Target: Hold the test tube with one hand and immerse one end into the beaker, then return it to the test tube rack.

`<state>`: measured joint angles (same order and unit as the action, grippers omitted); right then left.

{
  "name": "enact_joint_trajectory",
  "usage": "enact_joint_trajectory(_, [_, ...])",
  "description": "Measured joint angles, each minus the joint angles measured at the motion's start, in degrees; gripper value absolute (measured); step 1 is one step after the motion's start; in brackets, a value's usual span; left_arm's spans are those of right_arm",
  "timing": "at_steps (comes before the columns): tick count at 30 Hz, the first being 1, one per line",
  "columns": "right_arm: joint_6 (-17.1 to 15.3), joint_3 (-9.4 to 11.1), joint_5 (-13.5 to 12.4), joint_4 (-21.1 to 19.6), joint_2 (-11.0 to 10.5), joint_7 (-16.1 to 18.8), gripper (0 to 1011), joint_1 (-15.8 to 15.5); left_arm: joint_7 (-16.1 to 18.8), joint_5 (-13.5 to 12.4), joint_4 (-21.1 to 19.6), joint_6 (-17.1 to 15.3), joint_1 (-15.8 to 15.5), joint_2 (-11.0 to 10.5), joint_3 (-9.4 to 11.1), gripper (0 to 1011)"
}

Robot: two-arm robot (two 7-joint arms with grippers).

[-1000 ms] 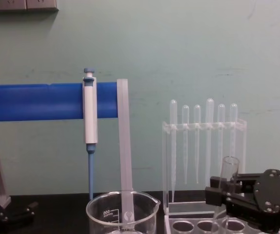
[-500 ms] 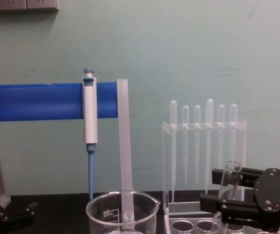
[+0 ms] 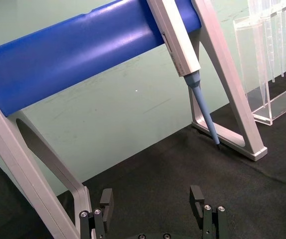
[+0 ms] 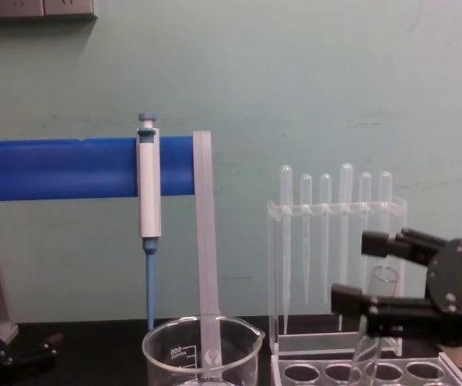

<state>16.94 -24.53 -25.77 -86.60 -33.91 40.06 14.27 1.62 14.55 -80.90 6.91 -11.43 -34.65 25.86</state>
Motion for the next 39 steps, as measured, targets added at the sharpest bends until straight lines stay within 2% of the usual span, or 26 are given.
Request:
enact_joint_trajectory(3, [1.35,0.88,0.49,-1.14,0.00,-0.86,1000,-1.06,0.00,0.00,0.00,0.00,0.00,0.00,0.00,1000])
enact_joint_trajectory(7, [4.91,2.72,0.88,-2.73,0.36,-2.10,1002,-3.09,0.00,0.00,0.00,0.00,0.00,0.00,0.00,1000])
enact_joint_trajectory(8, [6.06,3.22,0.59,-2.81,0.60,-2.10,1002,-3.49,0.00,0.00,0.00,0.00,0.00,0.00,0.00,1000])
enact_joint_trajectory(10, [10.60,5.04,-0.67,-2.89,1.69,-2.22,1002,-5.11,0.00,0.00,0.00,0.00,0.00,0.00,0.00,1000])
enact_joint_trajectory(13, [14.03,7.12,-0.30,-3.30,2.76,-4.09,1000,-6.96,0.00,0.00,0.00,0.00,0.00,0.00,0.00,1000])
enact_joint_trajectory(14, [14.76,7.68,0.17,-3.45,3.05,-4.99,1000,-7.46,0.00,0.00,0.00,0.00,0.00,0.00,0.00,1000])
enact_joint_trajectory(16, [15.71,9.82,3.08,-4.57,4.29,-9.43,1002,-9.66,0.00,0.00,0.00,0.00,0.00,0.00,0.00,1000])
enact_joint_trajectory(17, [15.71,9.82,3.08,-4.57,4.29,-9.43,1002,-9.66,0.00,0.00,0.00,0.00,0.00,0.00,0.00,1000])
enact_joint_trajectory(18, [15.66,11.46,6.18,-5.60,5.58,-13.69,1000,-11.48,0.00,0.00,0.00,0.00,0.00,0.00,0.00,1000])
enact_joint_trajectory(19, [15.34,12.28,7.83,-6.12,6.36,-16.02,1000,-12.38,0.00,0.00,0.00,0.00,0.00,0.00,0.00,1000])
enact_joint_trajectory(20, [14.01,13.66,10.52,-6.90,7.90,-20.31,1000,-13.99,0.00,0.00,0.00,0.00,0.00,0.00,0.00,1000])
enact_joint_trajectory(22, [11.89,14.72,12.78,-7.36,9.57,-24.11,1000,-15.41,0.00,0.00,0.00,0.00,0.00,0.00,0.00,1000])
enact_joint_trajectory(23, [8.98,15.60,14.49,-7.75,11.19,-27.70,1002,-16.53,0.00,0.00,0.00,0.00,0.00,0.00,0.00,1000])
enact_joint_trajectory(25, [4.71,16.36,16.10,-7.83,13.33,-31.72,1000,-17.65,0.00,0.00,0.00,0.00,0.00,0.00,0.00,1000])
enact_joint_trajectory(26, [4.71,16.36,16.10,-7.83,13.33,-31.72,1002,-17.65,0.00,0.00,0.00,0.00,0.00,0.00,0.00,1000])
enact_joint_trajectory(28, [-0.03,16.83,17.66,-7.35,15.92,-35.45,1002,-18.29,0.00,0.00,0.00,0.00,0.00,0.00,0.00,1000])
enact_joint_trajectory(29, [-0.03,16.83,17.66,-7.35,15.92,-35.45,1000,-18.29,0.00,0.00,0.00,0.00,0.00,0.00,0.00,1000])
enact_joint_trajectory(33, [-3.62,16.96,18.49,-5.82,18.23,-37.40,1000,-18.14,0.00,0.00,0.00,0.00,0.00,0.00,0.00,1000])
enact_joint_trajectory(39, [-6.79,16.95,18.01,-3.56,19.86,-36.49,1000,-16.73,0.00,0.00,0.00,0.00,0.00,0.00,0.00,1000])
